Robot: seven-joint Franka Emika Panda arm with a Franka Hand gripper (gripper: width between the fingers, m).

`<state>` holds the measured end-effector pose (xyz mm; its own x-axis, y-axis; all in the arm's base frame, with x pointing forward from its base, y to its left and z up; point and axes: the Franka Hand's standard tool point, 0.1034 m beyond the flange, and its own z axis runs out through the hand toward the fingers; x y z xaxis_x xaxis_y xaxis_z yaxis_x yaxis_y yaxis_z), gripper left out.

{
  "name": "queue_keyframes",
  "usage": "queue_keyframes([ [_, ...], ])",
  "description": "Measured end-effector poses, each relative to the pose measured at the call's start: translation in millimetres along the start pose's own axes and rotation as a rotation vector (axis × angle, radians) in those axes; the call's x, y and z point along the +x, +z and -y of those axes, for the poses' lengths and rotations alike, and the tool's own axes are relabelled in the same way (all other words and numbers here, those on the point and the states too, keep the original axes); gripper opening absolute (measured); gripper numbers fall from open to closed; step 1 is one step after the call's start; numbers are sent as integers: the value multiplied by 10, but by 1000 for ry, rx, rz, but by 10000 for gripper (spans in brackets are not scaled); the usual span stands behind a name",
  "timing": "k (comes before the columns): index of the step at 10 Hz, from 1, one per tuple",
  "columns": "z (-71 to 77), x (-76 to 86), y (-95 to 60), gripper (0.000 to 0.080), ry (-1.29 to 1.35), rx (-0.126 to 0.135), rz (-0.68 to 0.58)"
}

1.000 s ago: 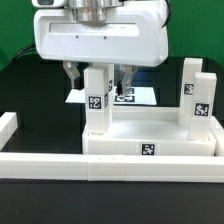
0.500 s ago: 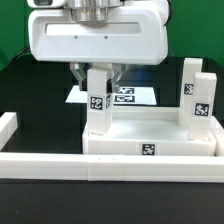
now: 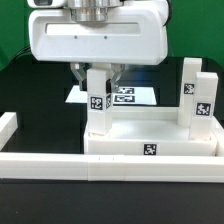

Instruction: Assemble desk

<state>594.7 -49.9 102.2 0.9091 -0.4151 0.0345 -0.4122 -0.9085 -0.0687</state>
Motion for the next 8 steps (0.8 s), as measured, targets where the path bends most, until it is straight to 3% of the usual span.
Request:
queue_keyframes([
  [3,-48,3,11,287,453,34,10],
  [8,-4,-62,1,287,983,5,69],
])
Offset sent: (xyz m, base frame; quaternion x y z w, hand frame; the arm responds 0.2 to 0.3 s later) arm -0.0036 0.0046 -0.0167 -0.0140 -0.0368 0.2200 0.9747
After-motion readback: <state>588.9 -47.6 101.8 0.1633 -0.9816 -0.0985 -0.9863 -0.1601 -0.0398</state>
